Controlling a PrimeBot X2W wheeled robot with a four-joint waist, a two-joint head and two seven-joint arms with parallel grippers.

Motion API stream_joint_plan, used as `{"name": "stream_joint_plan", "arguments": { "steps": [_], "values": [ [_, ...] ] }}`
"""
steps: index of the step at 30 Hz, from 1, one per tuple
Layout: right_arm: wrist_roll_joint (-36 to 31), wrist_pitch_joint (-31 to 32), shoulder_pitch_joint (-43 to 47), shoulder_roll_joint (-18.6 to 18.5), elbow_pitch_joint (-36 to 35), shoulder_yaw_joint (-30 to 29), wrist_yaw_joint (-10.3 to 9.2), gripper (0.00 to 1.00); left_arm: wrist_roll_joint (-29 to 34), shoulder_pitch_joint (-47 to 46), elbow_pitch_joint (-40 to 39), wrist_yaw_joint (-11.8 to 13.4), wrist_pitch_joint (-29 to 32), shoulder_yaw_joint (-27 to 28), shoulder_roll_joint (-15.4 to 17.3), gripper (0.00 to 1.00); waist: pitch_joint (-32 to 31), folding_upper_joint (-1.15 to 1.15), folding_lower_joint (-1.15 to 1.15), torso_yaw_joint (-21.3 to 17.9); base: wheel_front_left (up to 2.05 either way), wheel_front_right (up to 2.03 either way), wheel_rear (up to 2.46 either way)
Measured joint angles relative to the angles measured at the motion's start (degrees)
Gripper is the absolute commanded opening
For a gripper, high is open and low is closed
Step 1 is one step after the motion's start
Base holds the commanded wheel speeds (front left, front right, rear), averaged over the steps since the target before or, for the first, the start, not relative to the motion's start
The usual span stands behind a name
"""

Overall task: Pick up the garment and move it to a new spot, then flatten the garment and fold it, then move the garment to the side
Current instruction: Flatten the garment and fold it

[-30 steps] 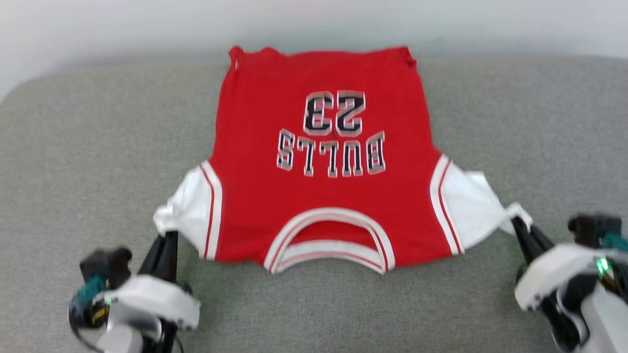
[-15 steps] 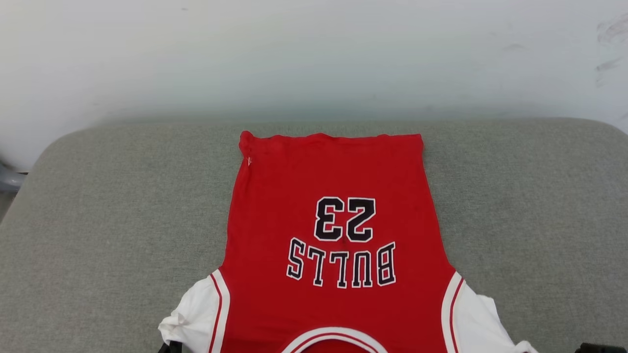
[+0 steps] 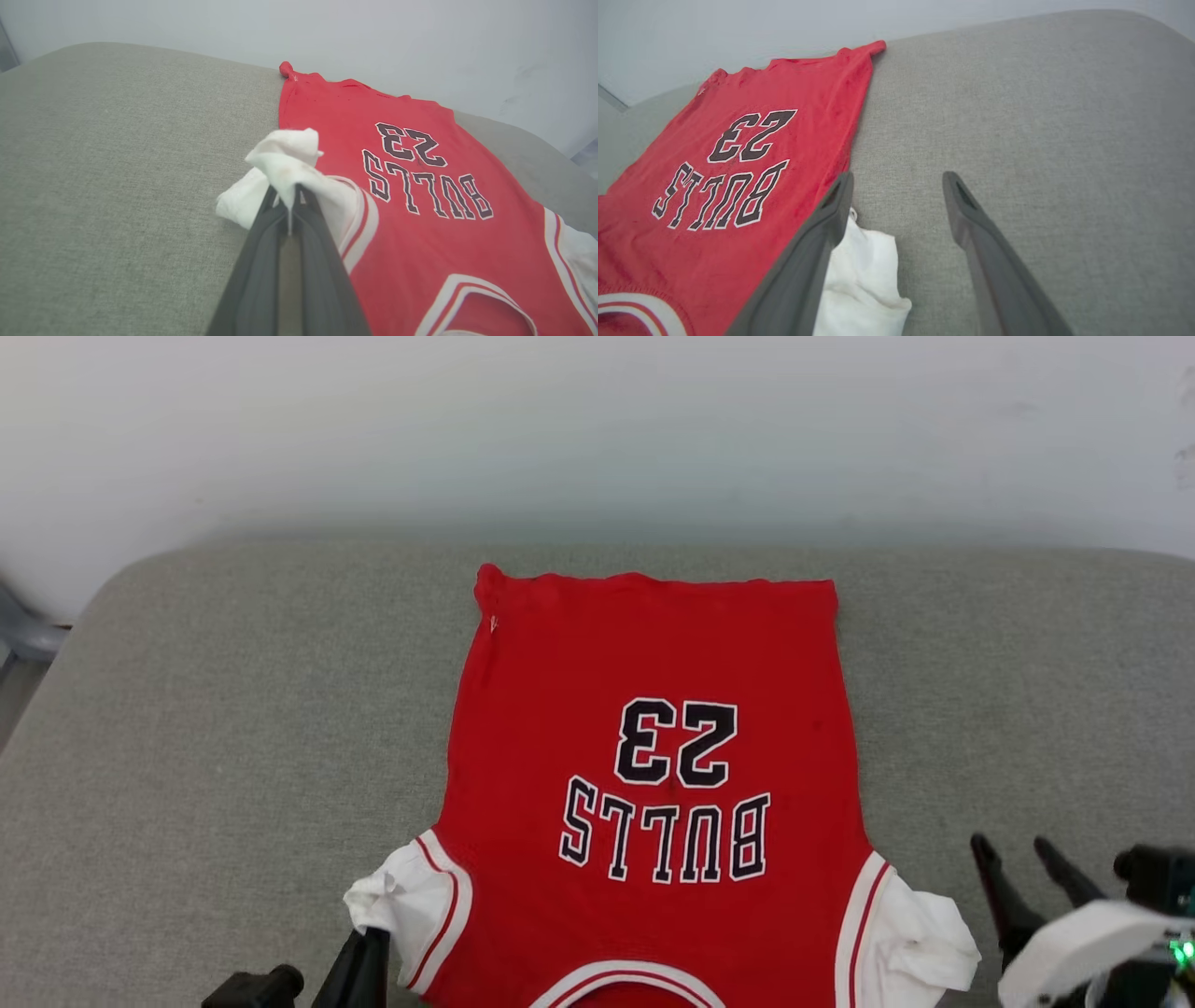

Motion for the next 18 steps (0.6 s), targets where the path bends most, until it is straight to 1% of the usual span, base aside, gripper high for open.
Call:
{"name": "stream_joint_plan", "arguments": {
  "steps": [3, 8, 10, 14, 18],
  "values": [
    [0.73, 0.05, -8.48, -0.62, 4.35, -1.48, 0.0, 1.0, 1.13, -2.29, -1.42, -0.16, -0.36, -0.71, -0.65, 0.0, 2.22, 0.0, 0.01, 0.72, 0.0, 0.0, 0.0],
    [1.87, 4.0, -24.47, -4.14, 14.38, -1.51, 0.0, 1.0, 3.05, -7.12, -3.0, -1.18, -0.68, -2.37, -1.96, 0.0, 7.16, 0.0, 0.01, 2.62, 0.0, 0.0, 0.0],
    [2.37, 6.81, -30.89, -6.09, 18.68, -0.98, 0.0, 1.0, 3.87, -9.2, -3.2, -1.8, -0.82, -2.86, -2.59, 0.0, 9.28, 0.0, 0.02, 3.65, 0.0, 0.0, 0.0],
    [2.66, 14.34, -42.92, -9.54, 26.53, 1.3, 0.0, 1.0, 5.12, -12.69, -3.28, -3.21, -0.92, -3.99, -4.03, 0.0, 13.44, 0.0, 0.02, 5.99, 0.0, 0.0, 0.0],
    [2.04, 22.16, -52.66, -11.51, 32.74, 2.93, 0.0, 1.0, 6.35, -15.35, -3.45, -4.36, -0.97, -4.61, -5.93, 0.0, 17.31, 0.0, 0.02, 8.48, 0.0, 0.0, 0.0]
  ]
}}
